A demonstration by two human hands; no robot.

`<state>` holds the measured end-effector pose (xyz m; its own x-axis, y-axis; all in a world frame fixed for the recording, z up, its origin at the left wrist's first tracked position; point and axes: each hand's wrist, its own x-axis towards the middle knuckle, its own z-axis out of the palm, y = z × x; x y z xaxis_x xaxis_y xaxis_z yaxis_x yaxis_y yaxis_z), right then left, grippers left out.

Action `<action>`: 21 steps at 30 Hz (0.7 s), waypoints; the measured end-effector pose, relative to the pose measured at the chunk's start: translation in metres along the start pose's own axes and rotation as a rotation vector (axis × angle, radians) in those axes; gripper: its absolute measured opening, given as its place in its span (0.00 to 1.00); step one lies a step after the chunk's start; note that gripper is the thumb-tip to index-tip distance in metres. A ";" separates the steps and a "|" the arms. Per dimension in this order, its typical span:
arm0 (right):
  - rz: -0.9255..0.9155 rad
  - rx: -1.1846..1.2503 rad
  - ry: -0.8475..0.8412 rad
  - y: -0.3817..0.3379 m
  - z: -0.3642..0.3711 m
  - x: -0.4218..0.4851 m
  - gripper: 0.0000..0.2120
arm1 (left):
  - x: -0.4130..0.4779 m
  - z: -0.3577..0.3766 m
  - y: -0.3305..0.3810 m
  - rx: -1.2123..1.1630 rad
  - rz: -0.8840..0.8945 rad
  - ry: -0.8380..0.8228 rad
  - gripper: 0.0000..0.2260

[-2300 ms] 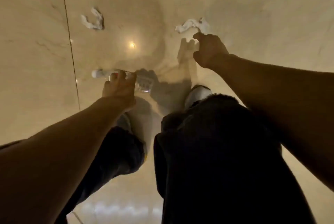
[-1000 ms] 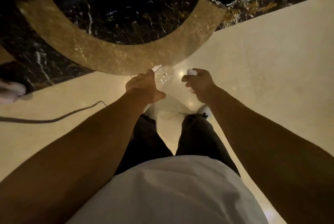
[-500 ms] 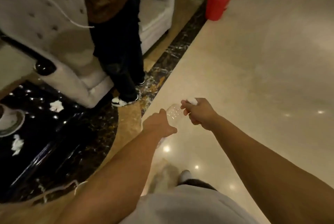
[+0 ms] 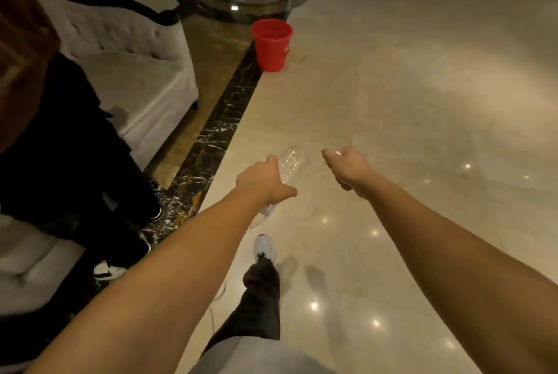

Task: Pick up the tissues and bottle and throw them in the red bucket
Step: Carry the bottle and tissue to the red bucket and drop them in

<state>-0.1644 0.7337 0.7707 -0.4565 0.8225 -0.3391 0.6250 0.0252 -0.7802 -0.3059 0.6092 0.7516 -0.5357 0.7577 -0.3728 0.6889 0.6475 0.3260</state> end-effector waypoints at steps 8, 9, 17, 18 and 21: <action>0.174 0.142 -0.048 -0.023 -0.034 0.260 0.14 | 0.284 -0.036 0.054 -0.391 -0.182 -0.112 0.37; 0.193 0.142 -0.051 -0.031 -0.039 0.285 0.13 | 0.310 -0.047 0.060 -0.415 -0.189 -0.134 0.37; 0.168 0.152 -0.059 -0.104 -0.095 0.473 0.14 | 0.508 -0.127 0.100 -0.252 -0.144 -0.137 0.38; 0.150 0.154 -0.047 -0.108 -0.097 0.493 0.15 | 0.526 -0.132 0.100 -0.223 -0.128 -0.131 0.37; 0.123 0.150 -0.010 -0.127 -0.108 0.587 0.22 | 0.616 -0.155 0.112 -0.142 -0.121 -0.108 0.37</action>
<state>-0.4437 1.2749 0.7271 -0.3894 0.8085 -0.4411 0.5755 -0.1603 -0.8019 -0.6342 1.1614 0.6930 -0.5493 0.6656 -0.5052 0.5432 0.7439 0.3893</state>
